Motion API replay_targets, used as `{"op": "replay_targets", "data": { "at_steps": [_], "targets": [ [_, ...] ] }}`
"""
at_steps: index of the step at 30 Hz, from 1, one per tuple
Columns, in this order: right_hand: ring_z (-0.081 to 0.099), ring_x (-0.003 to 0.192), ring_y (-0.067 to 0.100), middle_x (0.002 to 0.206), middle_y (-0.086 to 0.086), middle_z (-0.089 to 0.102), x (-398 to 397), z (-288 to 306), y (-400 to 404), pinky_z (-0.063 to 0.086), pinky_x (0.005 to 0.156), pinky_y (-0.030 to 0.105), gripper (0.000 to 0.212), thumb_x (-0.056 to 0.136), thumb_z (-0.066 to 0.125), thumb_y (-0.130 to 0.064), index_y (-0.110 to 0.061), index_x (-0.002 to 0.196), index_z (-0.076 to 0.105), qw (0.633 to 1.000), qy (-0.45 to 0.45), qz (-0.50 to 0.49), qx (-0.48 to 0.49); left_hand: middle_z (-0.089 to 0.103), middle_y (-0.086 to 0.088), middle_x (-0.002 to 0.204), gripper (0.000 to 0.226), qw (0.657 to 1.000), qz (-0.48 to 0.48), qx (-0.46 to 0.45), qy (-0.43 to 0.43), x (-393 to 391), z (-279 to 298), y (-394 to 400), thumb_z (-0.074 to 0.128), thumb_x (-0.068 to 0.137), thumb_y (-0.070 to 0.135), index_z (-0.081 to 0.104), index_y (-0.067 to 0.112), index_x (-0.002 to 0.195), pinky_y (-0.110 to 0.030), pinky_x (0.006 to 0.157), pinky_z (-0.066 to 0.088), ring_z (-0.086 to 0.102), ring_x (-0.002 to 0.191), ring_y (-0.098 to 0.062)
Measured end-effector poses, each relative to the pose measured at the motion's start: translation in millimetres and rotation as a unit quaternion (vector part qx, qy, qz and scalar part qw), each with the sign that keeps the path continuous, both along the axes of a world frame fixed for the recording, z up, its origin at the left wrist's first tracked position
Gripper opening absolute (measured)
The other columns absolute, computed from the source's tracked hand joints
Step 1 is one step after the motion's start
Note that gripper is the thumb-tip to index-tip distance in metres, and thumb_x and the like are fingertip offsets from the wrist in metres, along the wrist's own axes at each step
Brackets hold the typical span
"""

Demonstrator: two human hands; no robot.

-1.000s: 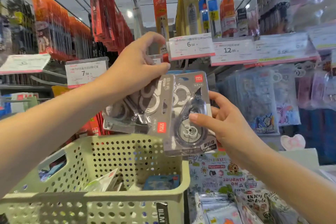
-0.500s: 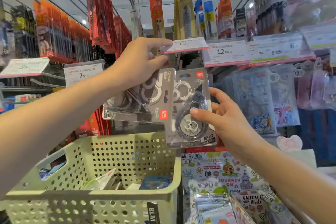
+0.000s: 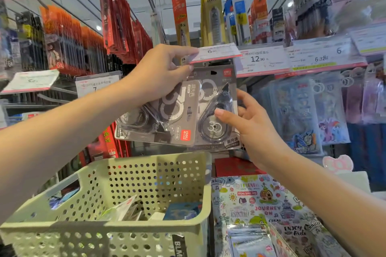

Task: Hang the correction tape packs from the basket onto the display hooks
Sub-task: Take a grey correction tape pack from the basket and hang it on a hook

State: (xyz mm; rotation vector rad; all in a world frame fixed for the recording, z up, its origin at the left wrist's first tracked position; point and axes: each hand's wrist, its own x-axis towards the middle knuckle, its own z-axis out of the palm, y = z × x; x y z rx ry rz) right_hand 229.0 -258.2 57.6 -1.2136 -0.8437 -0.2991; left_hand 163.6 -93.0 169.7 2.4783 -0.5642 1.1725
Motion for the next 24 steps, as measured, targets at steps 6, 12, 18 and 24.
{"op": "replay_targets", "data": {
  "at_steps": [6, 12, 18, 24],
  "targets": [
    [0.071, 0.084, 0.006, 0.085, -0.011, 0.075, 7.0, 2.6, 4.8, 0.054, 0.068, 0.016, 0.052, 0.084, 0.064, -0.010, -0.019, 0.132, 0.046, 1.000, -0.001, -0.008, -0.001, 0.052, -0.015, 0.057, 0.039, 1.000, -0.007, -0.004, 0.008, 0.6, 0.6, 1.4, 0.052, 0.094, 0.026, 0.050, 0.038, 0.131, -0.027, 0.057, 0.043, 0.041, 0.049, -0.021],
    [0.071, 0.088, 0.009, 0.090, -0.005, 0.076, 14.9, 0.4, 9.1, 0.055, 0.075, 0.020, 0.057, 0.084, 0.065, -0.010, -0.019, 0.135, 0.043, 1.000, 0.010, -0.006, -0.004, 0.051, -0.017, 0.057, 0.039, 1.000, -0.010, -0.005, 0.017, -1.2, 1.7, 1.3, 0.051, 0.094, 0.025, 0.050, 0.038, 0.131, -0.030, 0.060, 0.046, 0.041, 0.050, -0.022],
    [0.067, 0.103, 0.014, 0.111, 0.002, 0.070, 24.2, -5.0, 14.4, 0.050, 0.097, 0.035, 0.065, 0.084, 0.065, -0.011, -0.021, 0.142, 0.035, 0.999, 0.031, -0.023, -0.008, 0.051, -0.015, 0.057, 0.042, 1.000, -0.015, -0.011, 0.020, -0.2, -0.5, 0.1, 0.052, 0.094, 0.023, 0.048, 0.037, 0.133, -0.028, 0.057, 0.042, 0.040, 0.050, -0.021],
    [0.067, 0.100, 0.009, 0.106, -0.004, 0.071, 28.2, -6.4, 15.9, 0.052, 0.092, 0.028, 0.054, 0.086, 0.063, -0.011, -0.026, 0.134, 0.043, 0.999, 0.019, -0.048, -0.011, 0.049, 0.001, 0.046, 0.042, 1.000, -0.014, -0.014, 0.018, -1.2, -2.0, 1.4, 0.052, 0.094, 0.024, 0.048, 0.037, 0.134, -0.028, 0.060, 0.043, 0.039, 0.050, -0.021]
  ]
}}
